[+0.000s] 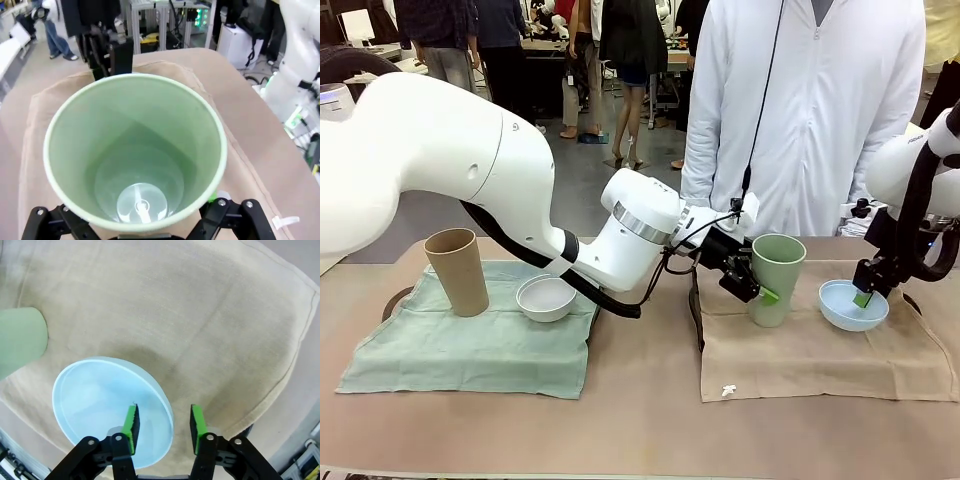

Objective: Set up a tray with a mat and arrange the tableware.
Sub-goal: Place the Picnic Bowl and Reusable plastic cup back onto the Handle tray in front of the human's position.

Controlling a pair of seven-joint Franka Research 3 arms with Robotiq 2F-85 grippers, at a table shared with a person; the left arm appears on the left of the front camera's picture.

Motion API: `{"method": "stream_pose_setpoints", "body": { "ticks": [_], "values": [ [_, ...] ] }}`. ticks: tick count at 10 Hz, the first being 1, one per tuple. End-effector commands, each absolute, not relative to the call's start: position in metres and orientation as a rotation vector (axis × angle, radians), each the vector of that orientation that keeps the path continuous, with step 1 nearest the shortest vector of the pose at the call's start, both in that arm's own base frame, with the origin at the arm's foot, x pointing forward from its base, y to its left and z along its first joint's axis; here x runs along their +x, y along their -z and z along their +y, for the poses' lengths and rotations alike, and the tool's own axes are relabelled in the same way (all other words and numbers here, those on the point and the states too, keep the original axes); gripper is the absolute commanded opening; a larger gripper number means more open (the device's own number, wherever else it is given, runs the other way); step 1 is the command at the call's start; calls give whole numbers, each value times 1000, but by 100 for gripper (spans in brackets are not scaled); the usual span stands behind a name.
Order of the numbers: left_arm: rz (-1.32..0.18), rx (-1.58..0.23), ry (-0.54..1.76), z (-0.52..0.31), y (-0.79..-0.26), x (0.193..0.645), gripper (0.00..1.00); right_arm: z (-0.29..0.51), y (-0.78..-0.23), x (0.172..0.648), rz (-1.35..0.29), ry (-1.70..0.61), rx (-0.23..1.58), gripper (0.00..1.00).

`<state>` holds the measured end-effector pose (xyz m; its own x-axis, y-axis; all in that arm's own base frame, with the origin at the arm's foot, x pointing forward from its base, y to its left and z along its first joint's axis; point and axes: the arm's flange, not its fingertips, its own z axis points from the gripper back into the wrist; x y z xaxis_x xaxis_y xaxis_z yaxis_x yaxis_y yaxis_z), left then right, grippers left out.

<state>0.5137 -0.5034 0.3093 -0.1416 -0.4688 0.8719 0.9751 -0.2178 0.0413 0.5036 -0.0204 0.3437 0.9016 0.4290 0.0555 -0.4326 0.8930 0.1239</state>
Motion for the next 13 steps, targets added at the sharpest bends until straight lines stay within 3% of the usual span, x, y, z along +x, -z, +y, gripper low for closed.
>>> {"method": "stream_pose_setpoints", "body": {
  "ticks": [1,2,5,9,11,13],
  "values": [
    [-707,-972,1517,-484,-312,511,100,-30,-363,491,-60,-457,178,68],
    [-660,-972,1494,-474,-312,510,100,-35,-375,482,-74,-459,179,76],
    [-489,-921,1508,-447,-332,495,100,-45,-411,454,-69,-456,151,76],
    [-132,-587,1243,-411,-461,434,100,-49,-480,407,-57,-417,57,76],
    [-31,-367,1014,-390,-505,408,100,-44,-502,391,-61,-364,-3,76],
    [-34,-272,852,-368,-536,386,100,-35,-512,385,-71,-315,-49,76]
  ]
}}
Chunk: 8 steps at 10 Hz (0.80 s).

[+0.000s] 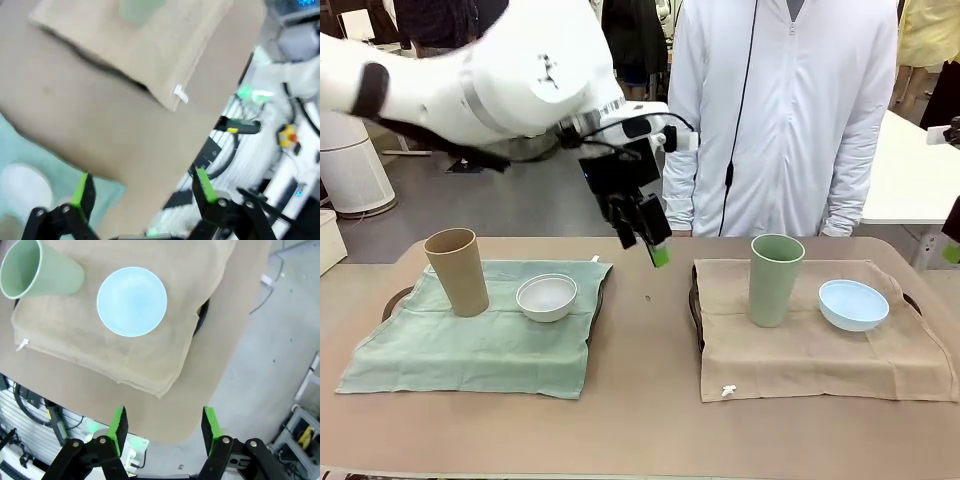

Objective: Set up a tray with a mat and arrange the tableware.
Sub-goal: Place the Picnic Bowl and Reusable plastic cup back onto the Handle tray in front of the human's position.

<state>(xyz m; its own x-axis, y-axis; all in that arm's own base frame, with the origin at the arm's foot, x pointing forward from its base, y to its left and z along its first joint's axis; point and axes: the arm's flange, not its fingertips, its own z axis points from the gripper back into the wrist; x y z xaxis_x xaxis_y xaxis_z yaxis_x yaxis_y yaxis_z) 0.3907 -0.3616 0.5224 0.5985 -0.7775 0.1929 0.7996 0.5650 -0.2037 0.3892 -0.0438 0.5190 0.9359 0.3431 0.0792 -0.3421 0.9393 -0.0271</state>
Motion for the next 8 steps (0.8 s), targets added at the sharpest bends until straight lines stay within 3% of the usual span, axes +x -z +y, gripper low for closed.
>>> {"method": "stream_pose_setpoints", "body": {
  "ticks": [1,8],
  "values": [
    [-117,-349,1035,-368,-502,403,100,-36,-506,389,-97,-343,-46,76],
    [-117,-349,1035,-368,-502,403,100,-44,-519,389,-83,-350,-13,76]
  ]
}}
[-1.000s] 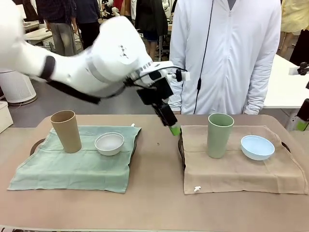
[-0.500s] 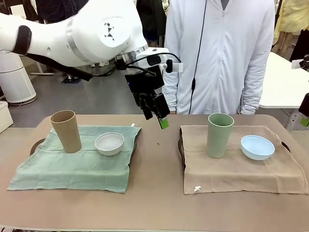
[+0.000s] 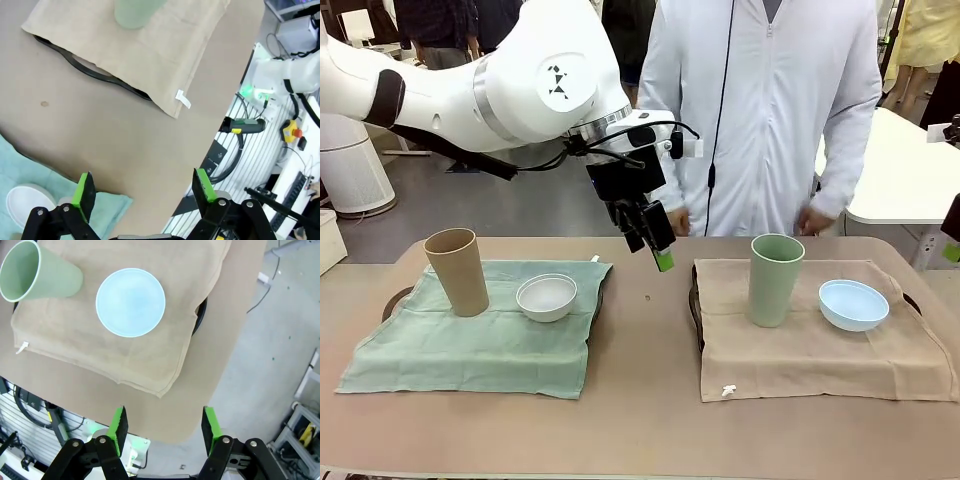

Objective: Set up a tray with a mat and arrange the tableware.
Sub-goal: Place the Picnic Bowl and Reusable plastic cup back onto the Handle tray in front of the human's position.

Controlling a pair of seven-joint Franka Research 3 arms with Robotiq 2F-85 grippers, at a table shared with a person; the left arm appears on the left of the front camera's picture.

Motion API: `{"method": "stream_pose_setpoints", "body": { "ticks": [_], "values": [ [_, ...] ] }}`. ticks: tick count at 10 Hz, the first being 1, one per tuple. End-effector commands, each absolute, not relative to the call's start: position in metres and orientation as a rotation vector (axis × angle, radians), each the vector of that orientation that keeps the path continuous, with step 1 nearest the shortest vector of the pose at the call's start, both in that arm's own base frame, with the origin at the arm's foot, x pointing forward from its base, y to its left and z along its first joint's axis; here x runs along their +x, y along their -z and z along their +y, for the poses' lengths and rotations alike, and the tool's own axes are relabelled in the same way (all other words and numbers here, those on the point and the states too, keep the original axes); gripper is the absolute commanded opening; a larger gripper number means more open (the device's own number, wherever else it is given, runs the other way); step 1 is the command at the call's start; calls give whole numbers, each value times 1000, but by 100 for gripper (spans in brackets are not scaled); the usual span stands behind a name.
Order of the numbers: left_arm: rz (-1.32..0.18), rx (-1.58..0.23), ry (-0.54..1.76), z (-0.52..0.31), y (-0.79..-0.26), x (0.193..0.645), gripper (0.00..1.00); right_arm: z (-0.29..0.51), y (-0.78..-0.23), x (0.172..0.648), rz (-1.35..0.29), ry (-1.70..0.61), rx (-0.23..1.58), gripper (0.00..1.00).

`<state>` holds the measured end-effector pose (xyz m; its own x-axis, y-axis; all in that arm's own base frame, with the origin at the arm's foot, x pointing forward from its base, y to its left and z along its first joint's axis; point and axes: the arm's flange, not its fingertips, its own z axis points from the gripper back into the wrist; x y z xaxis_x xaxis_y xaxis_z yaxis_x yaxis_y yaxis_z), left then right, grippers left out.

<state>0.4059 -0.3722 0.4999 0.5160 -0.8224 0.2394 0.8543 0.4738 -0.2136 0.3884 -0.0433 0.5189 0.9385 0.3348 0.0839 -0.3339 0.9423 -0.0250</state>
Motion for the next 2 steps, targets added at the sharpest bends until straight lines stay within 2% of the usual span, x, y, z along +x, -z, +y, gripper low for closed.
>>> {"method": "stream_pose_setpoints", "body": {
  "ticks": [1,2],
  "values": [
    [-117,-349,1035,-368,-502,403,100,-44,-519,389,-83,-350,-13,76],
    [-117,-349,1035,-368,-502,403,100,-44,-519,389,-83,-350,-13,76]
  ]
}}
